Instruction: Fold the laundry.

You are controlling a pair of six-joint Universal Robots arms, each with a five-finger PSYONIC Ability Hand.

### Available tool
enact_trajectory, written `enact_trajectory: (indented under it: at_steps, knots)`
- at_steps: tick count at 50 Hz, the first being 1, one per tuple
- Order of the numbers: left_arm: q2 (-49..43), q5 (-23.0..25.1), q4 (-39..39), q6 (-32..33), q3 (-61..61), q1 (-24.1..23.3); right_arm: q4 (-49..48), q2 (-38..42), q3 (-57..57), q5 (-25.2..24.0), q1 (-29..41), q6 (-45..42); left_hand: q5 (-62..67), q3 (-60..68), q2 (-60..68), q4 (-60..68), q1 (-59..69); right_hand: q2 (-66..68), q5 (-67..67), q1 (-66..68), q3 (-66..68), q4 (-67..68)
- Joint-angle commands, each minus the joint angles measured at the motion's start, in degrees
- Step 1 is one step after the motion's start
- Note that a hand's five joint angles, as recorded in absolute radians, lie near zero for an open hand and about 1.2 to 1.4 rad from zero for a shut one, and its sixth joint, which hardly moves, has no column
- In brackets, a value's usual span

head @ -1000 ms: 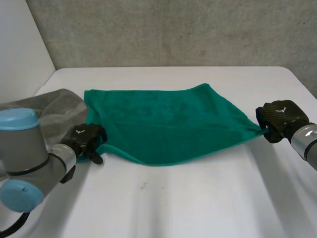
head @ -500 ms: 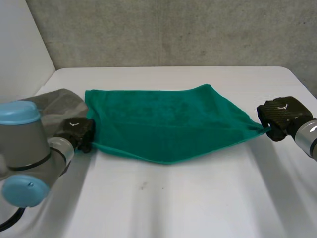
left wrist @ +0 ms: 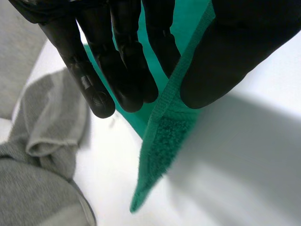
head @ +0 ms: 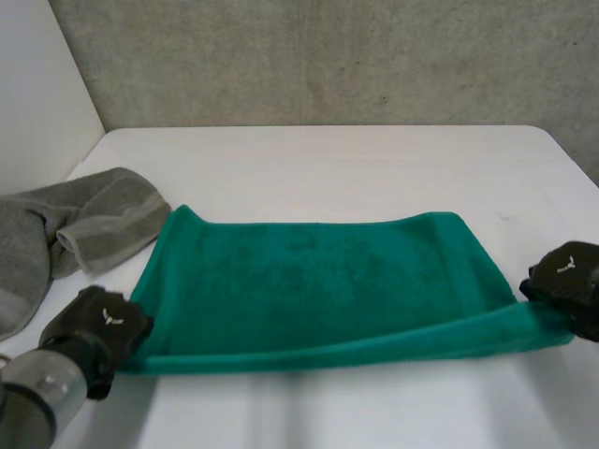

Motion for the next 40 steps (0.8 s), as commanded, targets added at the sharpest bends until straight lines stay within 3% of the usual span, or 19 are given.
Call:
enact_trajectory:
  at_steps: [1,5,13,16,23,28,33,40]
  knots:
    - [-12.73,0.21,10.68,-0.37,4.96,-0.32,-10.66,3.07,0.08,-0.35,1.42,9.36,13.96,11.95,11.66,11.43,14.47,12.83,13.18,23.45,12.19,11.92]
    - [-23.81,-0.05,14.20,-0.63,12.59,-0.41,-15.85,7.98,-2.72,0.97,6.60,14.11,13.96,11.95,11.66,11.43,14.47,12.83,13.18,23.45,12.19,11.92]
    - [-30.41,0.03,17.80,-0.28,22.89,0.03,-16.29,14.76,-10.11,5.27,7.58,15.79,13.96,11.95,11.66,11.43,14.47,12.83,13.18,23.45,12.19,11.92]
    - [-34.02,0.12,20.61,0.16,29.55,0.12,-19.09,16.69,-16.24,5.81,9.33,20.25,13.96,11.95,11.66,11.43,14.47,12.83,13.18,23.45,12.19,11.92]
    - [-34.99,0.38,27.90,2.44,48.28,0.21,-30.26,17.84,-35.58,6.86,11.18,32.65,13.96,11.95,11.66,11.43,14.47,12.83,13.18,23.45,12.19,11.92]
    - [-32.19,0.21,39.65,4.20,59.27,0.56,-39.12,16.79,-49.64,8.61,12.85,43.71,13.96,11.95,11.66,11.43,14.47,12.83,13.18,23.45,12.19,11.92]
    - [-24.72,0.47,44.79,3.94,57.10,0.21,-46.00,13.72,-51.78,9.67,12.77,49.62,13.96,11.95,11.66,11.43,14.47,12.83,13.18,23.45,12.19,11.92]
    - [-18.65,2.14,44.88,1.75,41.46,0.29,-44.07,11.69,-44.59,7.48,12.68,49.54,13.96,11.95,11.66,11.43,14.47,12.83,13.18,23.45,12.19,11.92]
